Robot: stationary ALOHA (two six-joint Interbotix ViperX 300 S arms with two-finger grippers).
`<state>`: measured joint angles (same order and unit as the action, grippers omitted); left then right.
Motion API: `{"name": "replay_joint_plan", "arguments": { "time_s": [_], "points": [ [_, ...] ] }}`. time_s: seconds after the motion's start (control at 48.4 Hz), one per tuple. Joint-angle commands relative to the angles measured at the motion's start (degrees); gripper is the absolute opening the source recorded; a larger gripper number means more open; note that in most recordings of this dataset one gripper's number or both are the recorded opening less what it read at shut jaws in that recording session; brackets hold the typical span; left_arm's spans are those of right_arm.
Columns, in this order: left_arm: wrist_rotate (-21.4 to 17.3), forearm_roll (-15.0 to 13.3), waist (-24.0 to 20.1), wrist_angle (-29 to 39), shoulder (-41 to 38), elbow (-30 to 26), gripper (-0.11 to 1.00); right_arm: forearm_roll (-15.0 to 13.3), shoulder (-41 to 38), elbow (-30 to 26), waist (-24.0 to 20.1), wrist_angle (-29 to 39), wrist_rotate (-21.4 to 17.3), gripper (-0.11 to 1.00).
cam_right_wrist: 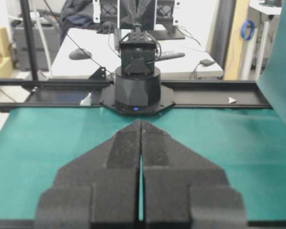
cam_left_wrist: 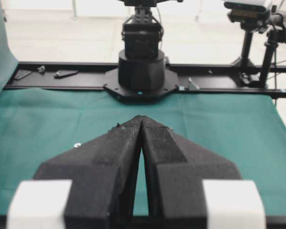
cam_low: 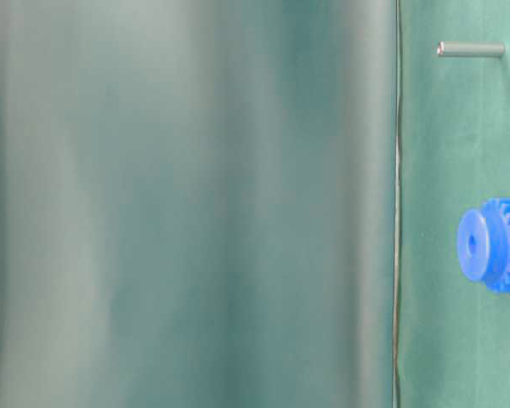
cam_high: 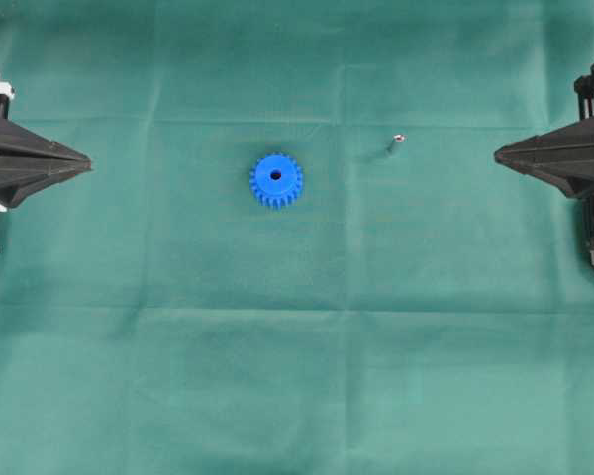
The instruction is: Insert the shaft placed at a random location into the center hole of the small gear at another random location.
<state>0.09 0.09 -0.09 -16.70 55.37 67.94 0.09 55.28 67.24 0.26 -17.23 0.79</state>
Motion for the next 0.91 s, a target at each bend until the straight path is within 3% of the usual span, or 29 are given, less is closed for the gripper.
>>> {"name": "replay_joint_plan", "arguments": {
  "time_s": [0.0,0.269,0.537,0.661,0.827,0.889],
  "points": [
    [0.09,0.97,0.26,1.14,-0.09,-2.37,0.0,-0.35,-0.35,-1.05,0.18,0.18,0.18,0.01],
    [0.44,1.05,0.26,2.81,-0.09,-2.81,0.0,-0.35,-1.67,-1.76,0.7,1.76,0.53,0.01],
    [0.35,0.97,0.26,2.81,-0.09,-2.81,0.0,-0.26,-6.94,-0.97,5.45,-0.35,0.44,0.03],
    [0.26,1.05,0.26,2.81,-0.09,-2.81,0.0,-0.35,-11.07,-0.62,8.35,-3.25,0.53,0.27],
    [0.09,1.05,0.26,2.81,-0.09,-2.72,0.0,-0.44,-19.51,-0.53,11.6,-5.71,3.16,0.79],
    [0.0,1.05,0.26,2.81,-0.09,-2.72,0.0,-0.18,-22.59,-0.7,12.57,-6.5,4.13,0.91]
  ]
}}
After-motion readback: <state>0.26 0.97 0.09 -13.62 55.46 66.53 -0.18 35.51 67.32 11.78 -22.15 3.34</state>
